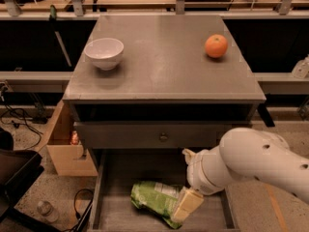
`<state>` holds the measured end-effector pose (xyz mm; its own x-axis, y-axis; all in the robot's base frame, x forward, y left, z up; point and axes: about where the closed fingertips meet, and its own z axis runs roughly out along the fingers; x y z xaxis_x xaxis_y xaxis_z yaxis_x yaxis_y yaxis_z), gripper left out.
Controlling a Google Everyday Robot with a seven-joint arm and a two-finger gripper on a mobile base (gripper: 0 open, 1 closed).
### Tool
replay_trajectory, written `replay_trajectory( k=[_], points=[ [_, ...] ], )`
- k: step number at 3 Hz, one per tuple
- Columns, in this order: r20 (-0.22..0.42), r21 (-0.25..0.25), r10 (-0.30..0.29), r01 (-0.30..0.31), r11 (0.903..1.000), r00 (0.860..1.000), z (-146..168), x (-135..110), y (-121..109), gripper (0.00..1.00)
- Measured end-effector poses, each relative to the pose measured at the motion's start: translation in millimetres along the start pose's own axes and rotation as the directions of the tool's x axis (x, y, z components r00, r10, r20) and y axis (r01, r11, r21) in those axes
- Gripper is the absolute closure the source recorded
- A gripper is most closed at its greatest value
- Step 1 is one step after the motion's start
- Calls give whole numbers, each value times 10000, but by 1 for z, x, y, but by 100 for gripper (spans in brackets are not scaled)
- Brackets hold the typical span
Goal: Pick green rice chip bag from middle drawer and place on counter
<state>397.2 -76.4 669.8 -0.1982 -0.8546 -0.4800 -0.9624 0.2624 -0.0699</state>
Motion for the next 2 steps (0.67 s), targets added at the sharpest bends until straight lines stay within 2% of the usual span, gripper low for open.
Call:
replay_trajectory(
  k=[1,2],
  points=[
    [716,-230,510,-495,9985,9961,64,13,-1,0],
    [1790,-272,662,-623,9977,9816,117,23,-8,0]
  ],
)
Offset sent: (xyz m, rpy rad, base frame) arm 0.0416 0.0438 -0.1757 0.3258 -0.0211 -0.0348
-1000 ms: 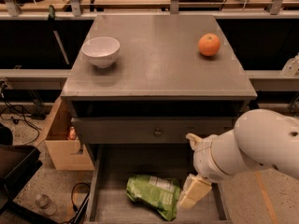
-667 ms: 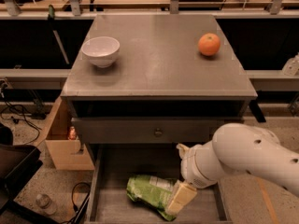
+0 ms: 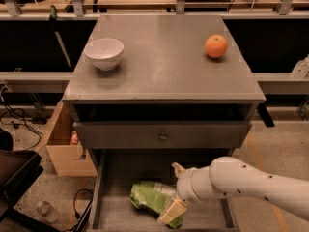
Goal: Pick green rice chip bag from middle drawer and place on counter
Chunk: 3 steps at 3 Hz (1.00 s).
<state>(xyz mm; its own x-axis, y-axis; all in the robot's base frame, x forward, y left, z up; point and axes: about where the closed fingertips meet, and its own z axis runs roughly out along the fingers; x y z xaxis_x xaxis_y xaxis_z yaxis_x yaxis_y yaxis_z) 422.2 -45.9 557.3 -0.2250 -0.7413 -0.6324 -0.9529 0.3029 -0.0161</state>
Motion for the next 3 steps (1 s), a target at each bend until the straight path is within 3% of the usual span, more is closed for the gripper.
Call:
replay_trajectory(
  k=[1,2,3],
  points=[
    [649,-216,188,-174,9996,9977,48,18,-9,0],
    [649,-217,187,-174,9996,9977,48,18,-9,0],
    [829,-481,396,-357,9982,9958,70,22,-10,0]
  ],
)
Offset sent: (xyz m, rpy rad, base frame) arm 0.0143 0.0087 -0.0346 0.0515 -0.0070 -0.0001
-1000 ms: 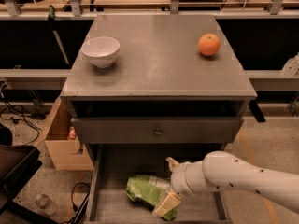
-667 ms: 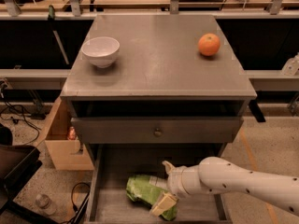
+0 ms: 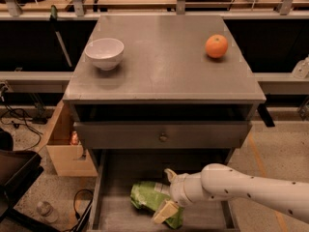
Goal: Pick green rice chip bag from middle drawer and place on counter
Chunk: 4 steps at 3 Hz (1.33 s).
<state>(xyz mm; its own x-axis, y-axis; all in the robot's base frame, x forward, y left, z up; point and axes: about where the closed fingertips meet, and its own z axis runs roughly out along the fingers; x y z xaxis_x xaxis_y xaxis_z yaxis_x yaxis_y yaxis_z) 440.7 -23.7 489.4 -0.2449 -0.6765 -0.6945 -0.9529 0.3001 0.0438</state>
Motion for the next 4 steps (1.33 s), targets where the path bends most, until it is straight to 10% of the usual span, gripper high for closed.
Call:
replay_trajectory(
  k=[3,4],
  points=[
    [574,-680,641,-602,9959,9963,99,41,-21,1],
    [850,-870,979,-905,9921,9916,119,57,-14,23]
  ],
)
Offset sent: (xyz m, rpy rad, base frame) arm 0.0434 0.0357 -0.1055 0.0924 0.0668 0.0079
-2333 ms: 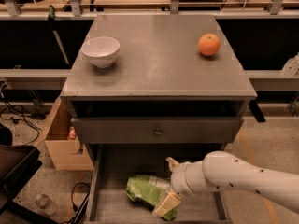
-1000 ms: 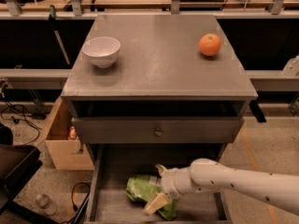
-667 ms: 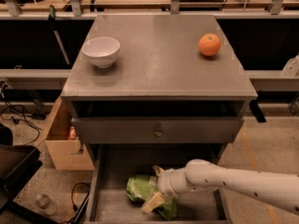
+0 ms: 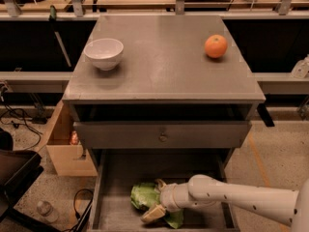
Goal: Pick green rice chip bag from middle drawer and place on counter
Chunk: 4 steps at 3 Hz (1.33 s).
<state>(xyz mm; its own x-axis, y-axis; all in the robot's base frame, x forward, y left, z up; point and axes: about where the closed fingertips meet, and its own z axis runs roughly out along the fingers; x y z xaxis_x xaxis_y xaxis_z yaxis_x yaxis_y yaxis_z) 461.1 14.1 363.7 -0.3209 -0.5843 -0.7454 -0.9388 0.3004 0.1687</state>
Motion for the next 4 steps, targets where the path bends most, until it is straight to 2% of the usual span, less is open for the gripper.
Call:
replay_trajectory(
  k=[2,3,4],
  points=[
    [17,-71,57,-57,10000,10000,3,2,3,69],
    [17,-72,57,-57,10000,10000,1,-1,3,100],
    [17,-72,57,-57,10000,10000,1,-1,3,100]
  ],
)
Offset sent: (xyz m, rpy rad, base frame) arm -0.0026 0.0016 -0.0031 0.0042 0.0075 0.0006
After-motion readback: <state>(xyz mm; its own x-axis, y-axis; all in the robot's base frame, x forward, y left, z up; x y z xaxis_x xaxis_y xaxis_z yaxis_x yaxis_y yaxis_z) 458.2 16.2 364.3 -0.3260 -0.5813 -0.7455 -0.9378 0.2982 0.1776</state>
